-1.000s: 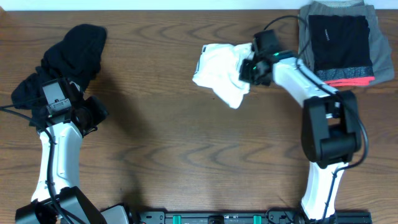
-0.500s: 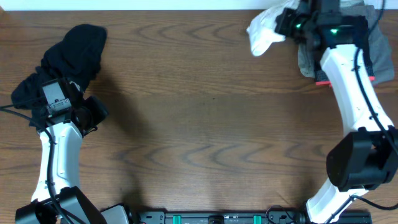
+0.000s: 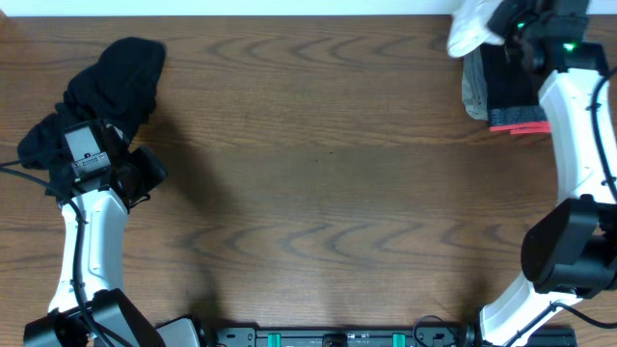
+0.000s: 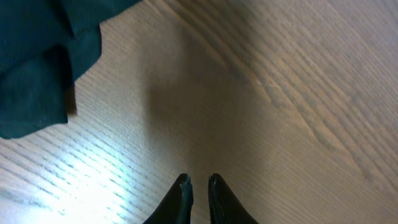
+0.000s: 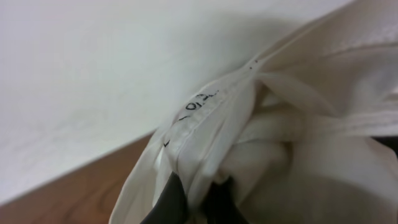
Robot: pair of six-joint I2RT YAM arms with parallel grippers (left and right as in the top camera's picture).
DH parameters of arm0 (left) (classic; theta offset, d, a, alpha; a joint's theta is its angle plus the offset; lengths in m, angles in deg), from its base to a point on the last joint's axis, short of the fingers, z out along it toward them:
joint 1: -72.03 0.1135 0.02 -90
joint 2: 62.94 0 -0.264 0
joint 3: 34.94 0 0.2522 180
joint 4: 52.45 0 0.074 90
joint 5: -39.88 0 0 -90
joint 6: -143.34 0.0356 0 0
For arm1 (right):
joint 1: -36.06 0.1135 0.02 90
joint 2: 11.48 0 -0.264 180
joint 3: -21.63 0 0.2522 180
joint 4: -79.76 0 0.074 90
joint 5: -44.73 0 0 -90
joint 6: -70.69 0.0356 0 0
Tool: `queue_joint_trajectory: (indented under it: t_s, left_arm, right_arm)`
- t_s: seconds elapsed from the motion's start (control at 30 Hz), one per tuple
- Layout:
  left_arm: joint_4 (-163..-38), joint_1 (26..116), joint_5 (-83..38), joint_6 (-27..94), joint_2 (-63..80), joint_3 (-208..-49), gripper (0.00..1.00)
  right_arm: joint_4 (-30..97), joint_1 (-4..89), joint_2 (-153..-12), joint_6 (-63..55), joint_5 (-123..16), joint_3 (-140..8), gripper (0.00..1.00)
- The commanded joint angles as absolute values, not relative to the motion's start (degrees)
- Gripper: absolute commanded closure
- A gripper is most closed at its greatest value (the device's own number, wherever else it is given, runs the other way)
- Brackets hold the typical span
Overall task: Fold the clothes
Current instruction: 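Lift and carry the shirt bundle up-right onto the shorts stack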
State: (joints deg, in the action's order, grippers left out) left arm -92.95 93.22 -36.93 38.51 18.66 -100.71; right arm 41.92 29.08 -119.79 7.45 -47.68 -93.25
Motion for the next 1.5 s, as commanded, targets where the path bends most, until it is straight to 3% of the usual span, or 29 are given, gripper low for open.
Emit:
queue_joint_trajectory:
  t_s: [0.0, 0.57, 0.83, 0.97, 1.07, 1.1, 1.27, 1.47]
  left_arm:
    - [-92.64, 93.11, -36.82, 38.40, 19.05, -101.43, 0.87]
    - [-90.04, 93.11, -36.84, 38.42, 19.05, -101.43, 0.87]
    - [-89.63, 93.11, -36.84, 38.42, 19.05, -101.43, 0.87]
    - [-89.41, 93.11, -36.84, 38.42, 19.05, -101.43, 0.87]
    - [-89.43, 93.11, -36.84, 38.42, 19.05, -101.43, 0.87]
    - [-89.43, 93.11, -36.84, 38.42, 19.05, -101.43, 0.87]
    - [-89.43, 93.11, -36.84, 38.44, 19.05, -101.43, 0.87]
    - [-89.45, 93.11, -36.84, 38.42, 19.05, -101.43, 0.87]
  right_arm:
    - [44.00, 27.33, -119.07, 8.31, -46.33, -94.87, 0.99]
    - [50.82, 20.10, -128.68, 6.32, -54.11, -94.78, 0.99]
    - [43.76, 17.34, -128.79, 5.27, -58.81, -94.78, 0.99]
    - [33.64, 16.71, -128.79, 5.33, -60.73, -94.78, 0.83]
    - [24.72, 16.51, -128.82, 5.31, -59.64, -94.76, 0.44]
    - [22.60, 16.51, -128.79, 5.31, -59.18, -94.76, 0.41]
    - [13.42, 15.40, -128.64, 5.20, -58.39, -94.78, 0.34]
    - [10.12, 13.93, -125.69, -5.27, -62.79, -94.78, 0.42]
